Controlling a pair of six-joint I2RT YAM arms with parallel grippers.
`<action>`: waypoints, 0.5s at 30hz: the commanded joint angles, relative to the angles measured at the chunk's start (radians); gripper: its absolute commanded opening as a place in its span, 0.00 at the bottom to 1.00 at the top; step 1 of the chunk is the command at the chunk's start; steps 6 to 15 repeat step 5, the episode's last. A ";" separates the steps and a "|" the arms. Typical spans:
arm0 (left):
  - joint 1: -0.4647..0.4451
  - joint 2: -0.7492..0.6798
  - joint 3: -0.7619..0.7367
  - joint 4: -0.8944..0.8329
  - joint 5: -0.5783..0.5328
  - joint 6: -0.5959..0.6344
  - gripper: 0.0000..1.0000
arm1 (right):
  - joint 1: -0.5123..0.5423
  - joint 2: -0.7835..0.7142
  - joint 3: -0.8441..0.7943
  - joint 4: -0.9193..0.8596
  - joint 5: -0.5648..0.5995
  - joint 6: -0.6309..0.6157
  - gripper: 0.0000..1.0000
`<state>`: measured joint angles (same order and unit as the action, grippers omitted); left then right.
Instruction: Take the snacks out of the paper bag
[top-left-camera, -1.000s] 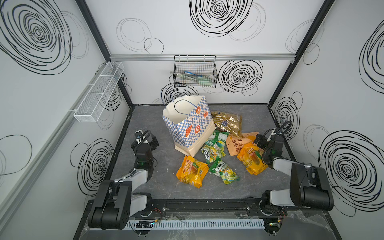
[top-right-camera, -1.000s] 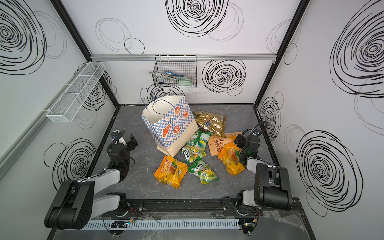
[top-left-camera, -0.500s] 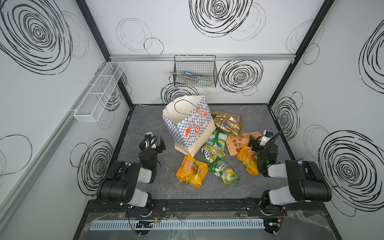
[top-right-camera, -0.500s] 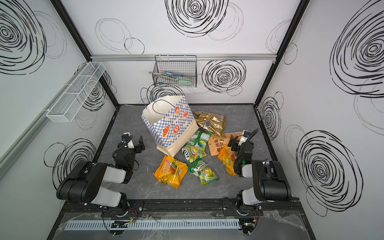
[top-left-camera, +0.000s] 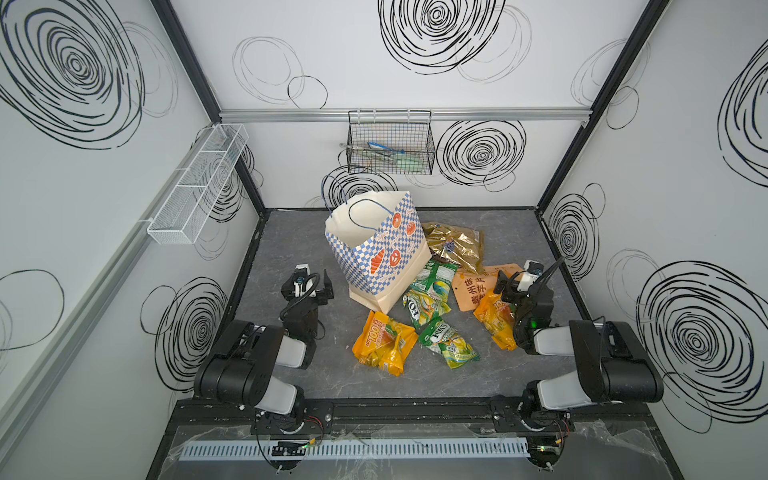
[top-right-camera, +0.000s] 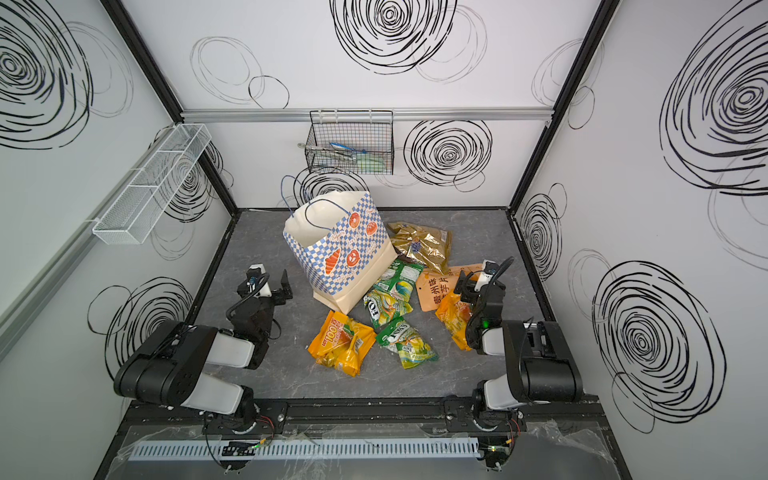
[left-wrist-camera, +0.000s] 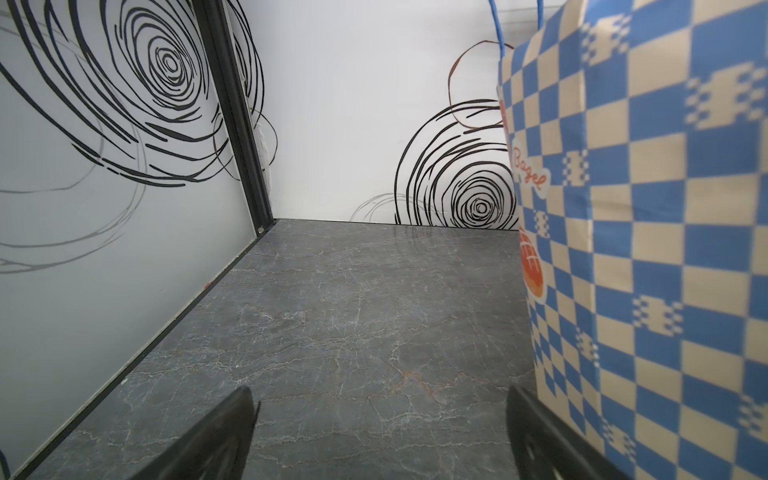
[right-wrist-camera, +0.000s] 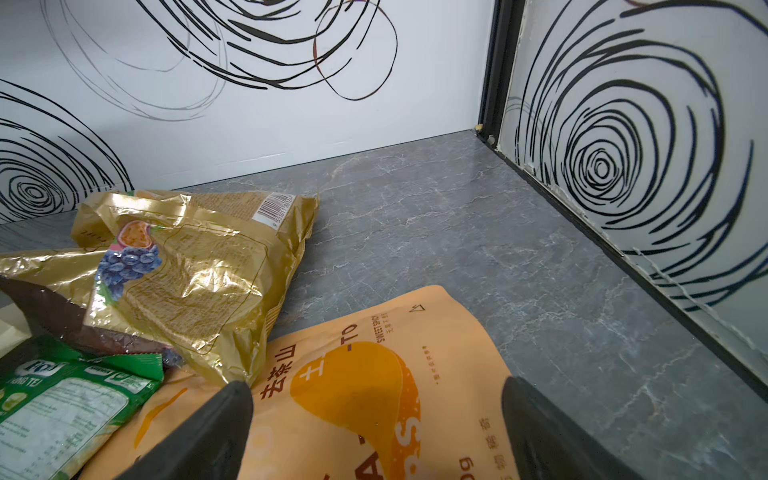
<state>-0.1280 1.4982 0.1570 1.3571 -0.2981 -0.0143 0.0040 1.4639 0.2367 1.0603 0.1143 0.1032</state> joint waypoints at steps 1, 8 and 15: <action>0.004 0.007 -0.002 0.091 -0.015 0.015 0.96 | 0.001 0.012 0.024 0.030 0.007 -0.016 0.97; 0.004 0.007 -0.002 0.091 -0.014 0.015 0.96 | 0.001 0.006 0.013 0.040 0.005 -0.016 0.97; 0.004 0.007 -0.002 0.091 -0.014 0.015 0.96 | 0.001 0.006 0.013 0.040 0.005 -0.016 0.97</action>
